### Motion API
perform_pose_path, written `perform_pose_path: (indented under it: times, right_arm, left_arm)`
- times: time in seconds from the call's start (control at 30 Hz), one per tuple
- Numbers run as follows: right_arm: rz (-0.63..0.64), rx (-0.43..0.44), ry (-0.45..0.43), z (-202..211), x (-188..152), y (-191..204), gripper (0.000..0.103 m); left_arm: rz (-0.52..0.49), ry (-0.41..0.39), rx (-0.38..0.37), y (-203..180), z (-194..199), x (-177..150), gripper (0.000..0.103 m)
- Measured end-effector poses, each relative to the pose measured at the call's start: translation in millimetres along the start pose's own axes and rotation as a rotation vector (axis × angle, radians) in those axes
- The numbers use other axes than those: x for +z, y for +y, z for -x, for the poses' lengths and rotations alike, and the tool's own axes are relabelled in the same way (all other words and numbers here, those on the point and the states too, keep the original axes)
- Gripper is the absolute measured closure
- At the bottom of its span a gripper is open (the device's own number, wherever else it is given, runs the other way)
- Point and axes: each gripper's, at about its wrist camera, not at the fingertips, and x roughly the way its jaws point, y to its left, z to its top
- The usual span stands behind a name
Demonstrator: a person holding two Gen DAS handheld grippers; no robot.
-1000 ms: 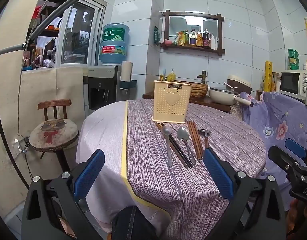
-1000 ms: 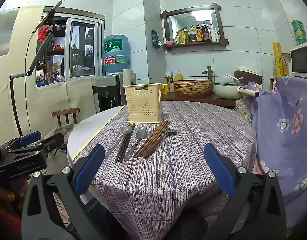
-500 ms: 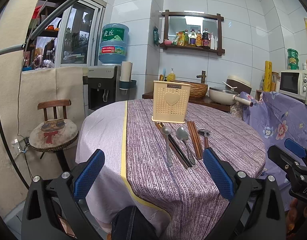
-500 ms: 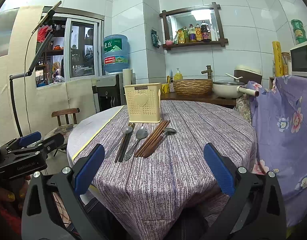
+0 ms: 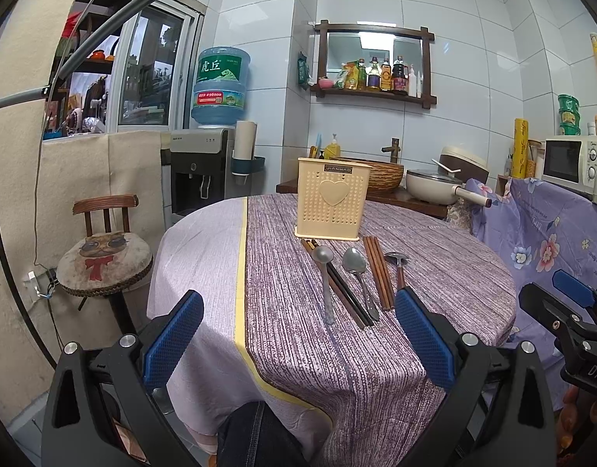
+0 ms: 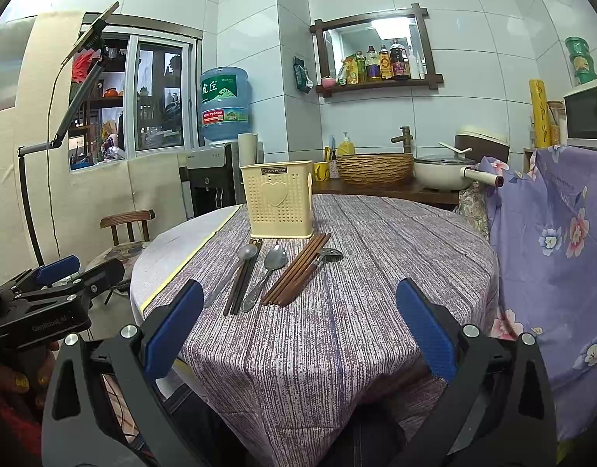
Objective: Organize utensils
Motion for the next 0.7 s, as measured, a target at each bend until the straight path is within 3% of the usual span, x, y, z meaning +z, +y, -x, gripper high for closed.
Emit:
perform_pose_path:
  times: [0.7]
  right_arm:
    - [-0.002, 0.001, 0.005, -0.9, 0.7, -2.4, 0.005]
  left_arm:
    - [-0.001, 0.000, 0.000, 0.0, -0.1, -0.7, 0.005]
